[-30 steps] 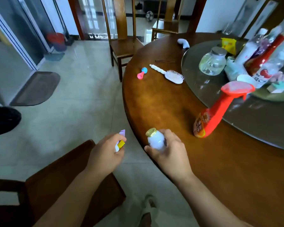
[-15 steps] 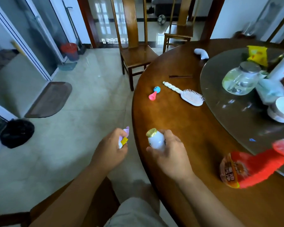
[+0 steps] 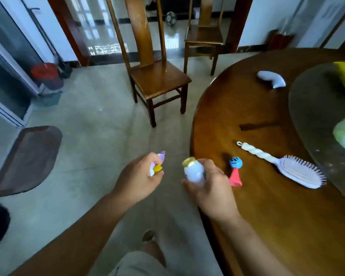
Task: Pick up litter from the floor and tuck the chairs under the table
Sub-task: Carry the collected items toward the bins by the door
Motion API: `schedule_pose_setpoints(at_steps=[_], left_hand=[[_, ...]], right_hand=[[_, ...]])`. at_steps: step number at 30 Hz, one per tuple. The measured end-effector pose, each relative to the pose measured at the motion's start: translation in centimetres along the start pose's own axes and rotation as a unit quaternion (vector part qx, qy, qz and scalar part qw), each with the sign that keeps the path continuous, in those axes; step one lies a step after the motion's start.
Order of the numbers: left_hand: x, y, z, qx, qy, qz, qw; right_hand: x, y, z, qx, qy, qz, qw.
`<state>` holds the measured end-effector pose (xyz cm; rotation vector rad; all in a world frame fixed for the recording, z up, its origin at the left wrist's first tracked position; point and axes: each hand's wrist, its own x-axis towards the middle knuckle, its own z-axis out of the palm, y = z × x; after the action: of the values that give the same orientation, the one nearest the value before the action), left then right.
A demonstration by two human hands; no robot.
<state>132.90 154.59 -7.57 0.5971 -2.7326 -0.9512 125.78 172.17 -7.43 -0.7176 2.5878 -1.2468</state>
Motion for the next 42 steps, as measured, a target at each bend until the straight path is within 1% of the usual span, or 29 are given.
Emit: schedule_pose_setpoints(at_steps=[2,4,6,10,16,22,27,31,33,35,40,42], left_hand=[[3.0,-3.7,-3.4,-0.011,-0.013,-0.015,1.0],[5.2,-6.7,-6.4,-0.05,-0.02,-0.043,0.998],[7.2,-9.6,-9.4,-0.055,0.006,-0.071,0.996],[11.2,-15.3,-14.6,-0.014,0.072,-0.105,0.992],[18.8,-25.1,-21.3,-0.012,0.126,-0.151,0.98],[29.4,-35.2,-28.3,-0.009,0.15,-0.192,0.97],[37.1,-41.3,-34.9,-0.003,0.189,-0.215,0.958],[42.3,-46.7,-39.1,-0.012,0.222,-0.239,0.945],[45.5,-50.2,-41.2,-0.016,0.237,-0.236,0.942],[49.1,-53.9,-43.2,-0.011,0.239,-0.222,0.945],[58.6,-63.8,-49.8,-0.004,0.236,-0.228,0.945],[62.4,-67.2,-52.9,-0.01,0.223,-0.228,0.948]], right_hand=[[3.6,-2.7,3.5,-0.009,-0.009,0.009,1.0],[6.6,-5.5,6.6,-0.015,-0.027,0.01,0.999],[10.2,-8.2,9.9,-0.021,-0.046,-0.002,0.999],[17.7,-13.4,15.8,-0.03,-0.098,-0.044,0.994],[29.6,-20.4,26.0,-0.036,-0.157,-0.115,0.98],[43.3,-26.5,36.4,-0.023,-0.188,-0.133,0.973],[53.3,-32.6,43.3,-0.035,-0.226,-0.156,0.961],[60.5,-37.3,48.7,-0.03,-0.24,-0.177,0.954],[64.5,-39.6,51.9,-0.028,-0.242,-0.191,0.951],[68.4,-41.9,55.1,-0.024,-0.243,-0.2,0.949],[78.2,-48.3,63.4,-0.03,-0.236,-0.193,0.952],[81.9,-50.9,66.0,-0.04,-0.232,-0.193,0.953]])
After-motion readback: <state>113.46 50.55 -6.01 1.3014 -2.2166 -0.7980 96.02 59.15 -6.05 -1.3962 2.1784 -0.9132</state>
